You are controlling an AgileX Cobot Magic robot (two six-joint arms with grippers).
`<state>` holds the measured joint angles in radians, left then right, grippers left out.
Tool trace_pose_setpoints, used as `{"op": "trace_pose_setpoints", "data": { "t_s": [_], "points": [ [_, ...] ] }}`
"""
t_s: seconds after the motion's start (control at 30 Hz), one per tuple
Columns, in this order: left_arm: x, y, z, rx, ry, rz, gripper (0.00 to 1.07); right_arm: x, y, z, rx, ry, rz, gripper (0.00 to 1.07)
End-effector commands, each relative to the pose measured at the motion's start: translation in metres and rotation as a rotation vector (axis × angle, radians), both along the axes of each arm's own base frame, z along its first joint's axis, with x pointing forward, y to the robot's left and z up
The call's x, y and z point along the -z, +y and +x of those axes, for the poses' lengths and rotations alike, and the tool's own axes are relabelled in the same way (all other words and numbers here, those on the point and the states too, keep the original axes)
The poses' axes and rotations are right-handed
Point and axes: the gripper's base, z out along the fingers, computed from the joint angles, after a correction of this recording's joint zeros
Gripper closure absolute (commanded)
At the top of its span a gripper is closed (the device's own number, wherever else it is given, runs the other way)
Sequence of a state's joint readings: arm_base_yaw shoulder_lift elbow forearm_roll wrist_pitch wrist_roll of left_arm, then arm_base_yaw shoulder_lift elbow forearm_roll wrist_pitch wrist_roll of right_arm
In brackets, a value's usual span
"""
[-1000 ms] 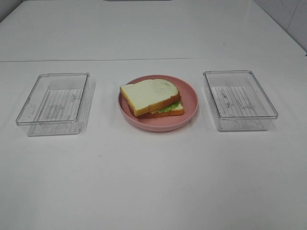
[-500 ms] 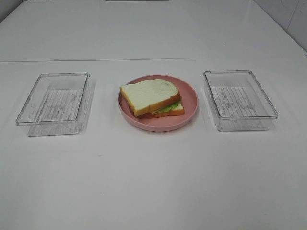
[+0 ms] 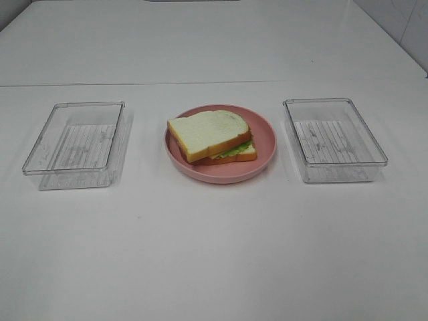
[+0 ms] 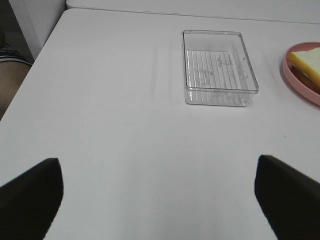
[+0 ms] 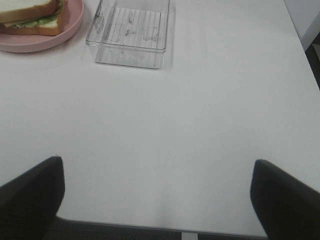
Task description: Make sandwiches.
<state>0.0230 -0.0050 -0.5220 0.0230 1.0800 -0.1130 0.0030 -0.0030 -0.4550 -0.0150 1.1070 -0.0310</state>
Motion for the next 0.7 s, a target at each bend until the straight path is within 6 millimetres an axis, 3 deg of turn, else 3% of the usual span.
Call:
{"op": "trace_pose_setpoints", "data": {
  "t_s": [0.03,0.7],
  "points": [
    [-0.001,-0.0003,-0.0001,0.003,-0.012,0.0,0.1,0.0004,0.0004,-0.0041,0.001,-0.041,0.003,0.09],
    [-0.001,-0.0003,-0.0001,0.003,-0.012,0.0,0.1,0.0004,0.0004,-0.0041,0.001,-0.041,0.003,0.09]
  ]
}}
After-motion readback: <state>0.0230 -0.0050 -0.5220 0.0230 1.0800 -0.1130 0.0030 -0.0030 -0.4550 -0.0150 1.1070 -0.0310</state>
